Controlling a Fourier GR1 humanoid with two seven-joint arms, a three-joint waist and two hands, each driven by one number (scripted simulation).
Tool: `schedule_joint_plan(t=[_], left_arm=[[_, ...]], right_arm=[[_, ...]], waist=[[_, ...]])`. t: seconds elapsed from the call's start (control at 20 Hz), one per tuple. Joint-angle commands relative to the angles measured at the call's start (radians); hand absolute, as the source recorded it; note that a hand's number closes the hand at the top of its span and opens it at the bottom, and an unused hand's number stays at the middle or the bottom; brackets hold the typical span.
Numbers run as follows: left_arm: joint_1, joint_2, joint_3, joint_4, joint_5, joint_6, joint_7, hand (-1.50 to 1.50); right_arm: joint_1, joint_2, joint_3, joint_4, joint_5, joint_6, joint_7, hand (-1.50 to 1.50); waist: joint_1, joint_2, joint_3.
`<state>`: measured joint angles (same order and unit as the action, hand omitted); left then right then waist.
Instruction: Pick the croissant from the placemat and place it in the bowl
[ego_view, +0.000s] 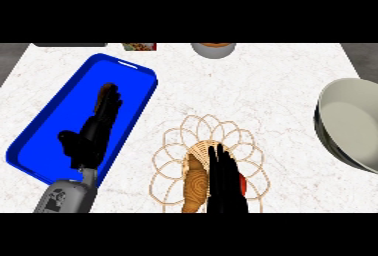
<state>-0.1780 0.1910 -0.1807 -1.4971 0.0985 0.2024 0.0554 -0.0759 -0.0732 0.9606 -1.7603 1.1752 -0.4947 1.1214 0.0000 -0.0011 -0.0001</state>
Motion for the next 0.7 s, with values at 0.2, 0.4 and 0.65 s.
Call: schedule_joint_plan(t=[0.2,0.4,0.65], left_arm=[[0.012,0.036,0.03,-0.034,0.009,-0.035,0.009,0.0],[0.003,0.023,0.036,-0.027,0.018,-0.047,0.013,0.0],[-0.007,-0.031,0.011,0.023,-0.037,-0.004,-0.011,0.0]], right_arm=[[0.041,0.07,0.039,0.032,-0.048,-0.176,0.132,-1.5],[0.004,0.071,0.029,0.104,-0.103,-0.251,0.102,-1.5],[0.011,0.072,-0.004,0.149,-0.115,-0.278,0.053,-1.5]], waist=[[0.005,0.0,0.0],[0.007,0.002,0.0],[0.0,0.002,0.0]])
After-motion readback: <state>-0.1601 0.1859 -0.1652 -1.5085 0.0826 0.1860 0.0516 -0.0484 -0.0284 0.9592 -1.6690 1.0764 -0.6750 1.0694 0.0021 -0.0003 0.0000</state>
